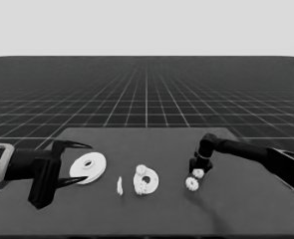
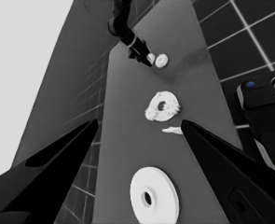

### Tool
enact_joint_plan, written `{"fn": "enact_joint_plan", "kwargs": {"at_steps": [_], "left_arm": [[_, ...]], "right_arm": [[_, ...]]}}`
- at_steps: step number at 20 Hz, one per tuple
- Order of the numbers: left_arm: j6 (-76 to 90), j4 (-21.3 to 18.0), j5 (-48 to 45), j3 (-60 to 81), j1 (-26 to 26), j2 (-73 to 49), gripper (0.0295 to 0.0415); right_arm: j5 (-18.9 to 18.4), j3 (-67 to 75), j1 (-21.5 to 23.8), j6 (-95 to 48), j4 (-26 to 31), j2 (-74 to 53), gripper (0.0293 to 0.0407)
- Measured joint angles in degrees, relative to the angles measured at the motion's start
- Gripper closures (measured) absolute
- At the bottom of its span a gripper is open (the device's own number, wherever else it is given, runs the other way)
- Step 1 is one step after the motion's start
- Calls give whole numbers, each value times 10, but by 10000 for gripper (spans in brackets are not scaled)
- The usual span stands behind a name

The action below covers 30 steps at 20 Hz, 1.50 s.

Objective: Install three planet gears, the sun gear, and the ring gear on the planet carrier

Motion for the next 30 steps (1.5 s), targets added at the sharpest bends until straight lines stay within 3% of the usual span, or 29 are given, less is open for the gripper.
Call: {"fn": "enact_joint_plan", "kwargs": {"at_steps": [2, 10, 11, 13, 20, 21, 23, 30], "left_arm": [[0, 0, 0, 0, 0, 0, 326], [0, 0, 0, 0, 0, 0, 326], [0, 0, 0, 0, 0, 0, 326], [0, 0, 0, 0, 0, 0, 326], [0, 0, 0, 0, 0, 0, 326], [0, 0, 0, 0, 0, 0, 326], [0, 0, 0, 0, 0, 0, 326], [0, 0, 0, 0, 0, 0, 326]], "right_arm": [[0, 0, 0, 0, 0, 0, 386], [0, -1, 0, 0, 0, 0, 388], [-34, 49, 34, 20, 23, -22, 387], [-65, 78, 82, 30, 53, -36, 388], [-79, 84, 105, 32, 70, -38, 388], [-97, 157, 102, 186, 51, 9, 388], [-114, 152, 99, 295, 43, 153, 388], [-118, 92, 98, 314, 42, 237, 388]]}}
